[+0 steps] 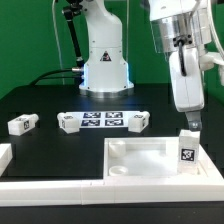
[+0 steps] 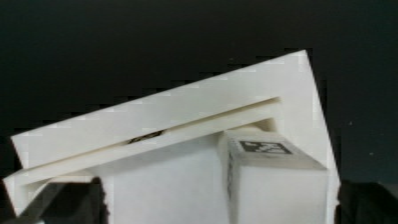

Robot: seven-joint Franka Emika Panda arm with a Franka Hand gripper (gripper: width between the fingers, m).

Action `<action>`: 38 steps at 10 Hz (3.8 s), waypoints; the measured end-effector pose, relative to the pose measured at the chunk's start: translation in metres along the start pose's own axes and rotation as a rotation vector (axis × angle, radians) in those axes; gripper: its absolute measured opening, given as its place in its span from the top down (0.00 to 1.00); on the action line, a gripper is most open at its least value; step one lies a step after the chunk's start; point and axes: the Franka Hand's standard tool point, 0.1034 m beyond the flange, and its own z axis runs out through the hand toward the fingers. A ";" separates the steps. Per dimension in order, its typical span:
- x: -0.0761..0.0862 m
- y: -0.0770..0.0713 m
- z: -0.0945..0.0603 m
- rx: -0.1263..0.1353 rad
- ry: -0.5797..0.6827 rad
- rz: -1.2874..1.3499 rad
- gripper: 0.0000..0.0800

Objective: Assemble square table

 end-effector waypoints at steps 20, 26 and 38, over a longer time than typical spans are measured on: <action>0.115 0.129 0.021 -0.117 0.066 -1.307 0.19; 0.138 0.143 0.023 -0.265 -0.113 -1.238 0.19; 0.164 0.195 0.040 -0.684 -0.616 -1.130 0.19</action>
Offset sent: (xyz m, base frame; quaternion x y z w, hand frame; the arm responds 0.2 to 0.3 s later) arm -0.0350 -0.0145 0.0030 0.0192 0.0173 -0.0563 0.9981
